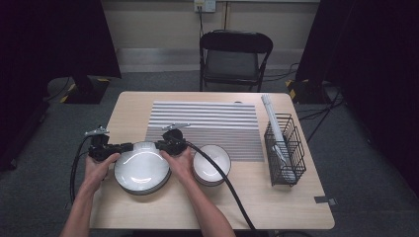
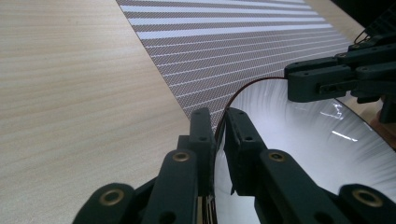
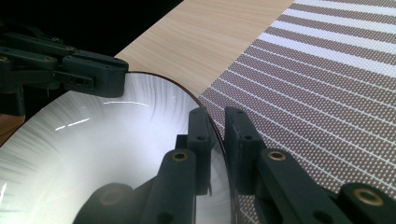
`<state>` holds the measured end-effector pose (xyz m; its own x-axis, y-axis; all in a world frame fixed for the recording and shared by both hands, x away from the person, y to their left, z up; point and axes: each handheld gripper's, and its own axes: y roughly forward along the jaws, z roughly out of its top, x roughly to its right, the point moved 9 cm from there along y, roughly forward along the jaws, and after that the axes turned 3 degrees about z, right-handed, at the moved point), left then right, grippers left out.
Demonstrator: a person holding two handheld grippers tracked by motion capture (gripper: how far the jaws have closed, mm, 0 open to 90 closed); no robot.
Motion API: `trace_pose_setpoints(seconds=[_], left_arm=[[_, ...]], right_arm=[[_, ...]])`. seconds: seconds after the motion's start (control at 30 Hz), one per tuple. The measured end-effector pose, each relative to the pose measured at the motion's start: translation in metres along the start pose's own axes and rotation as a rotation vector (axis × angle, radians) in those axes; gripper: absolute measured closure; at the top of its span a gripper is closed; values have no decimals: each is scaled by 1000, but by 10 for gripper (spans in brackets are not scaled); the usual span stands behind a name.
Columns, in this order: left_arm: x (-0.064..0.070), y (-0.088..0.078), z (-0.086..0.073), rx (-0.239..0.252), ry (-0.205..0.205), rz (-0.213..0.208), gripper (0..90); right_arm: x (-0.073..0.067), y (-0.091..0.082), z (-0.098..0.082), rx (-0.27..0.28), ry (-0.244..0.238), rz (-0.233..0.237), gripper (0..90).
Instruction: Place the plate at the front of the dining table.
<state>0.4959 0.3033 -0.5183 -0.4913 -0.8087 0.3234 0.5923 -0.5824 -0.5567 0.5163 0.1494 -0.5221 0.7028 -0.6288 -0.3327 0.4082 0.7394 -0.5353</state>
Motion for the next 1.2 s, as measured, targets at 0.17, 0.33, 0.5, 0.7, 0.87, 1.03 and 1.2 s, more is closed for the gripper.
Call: trace_pose_setpoints(seconds=[0.17,0.33,0.5,0.7,0.87,1.03,1.2], left_arm=[[0,-2,2,9,9,7,836],[0,-3,4,18,6,12,847],[16,-1,12,-7,86,-9,900],[14,5,10,-2,59,-1,866],[11,-1,13,14,55,12,836],[8,-3,14,26,47,30,785],[-1,-1,6,6,19,32,798]], right_arm=[[0,0,-1,4,0,-5,812],[0,0,0,-2,-2,-3,816],[0,0,1,-1,-19,-10,814],[0,0,1,-1,-21,-8,816],[0,0,1,-1,-18,-9,817],[0,0,2,2,-15,-9,817],[0,-2,4,16,-11,-11,822]])
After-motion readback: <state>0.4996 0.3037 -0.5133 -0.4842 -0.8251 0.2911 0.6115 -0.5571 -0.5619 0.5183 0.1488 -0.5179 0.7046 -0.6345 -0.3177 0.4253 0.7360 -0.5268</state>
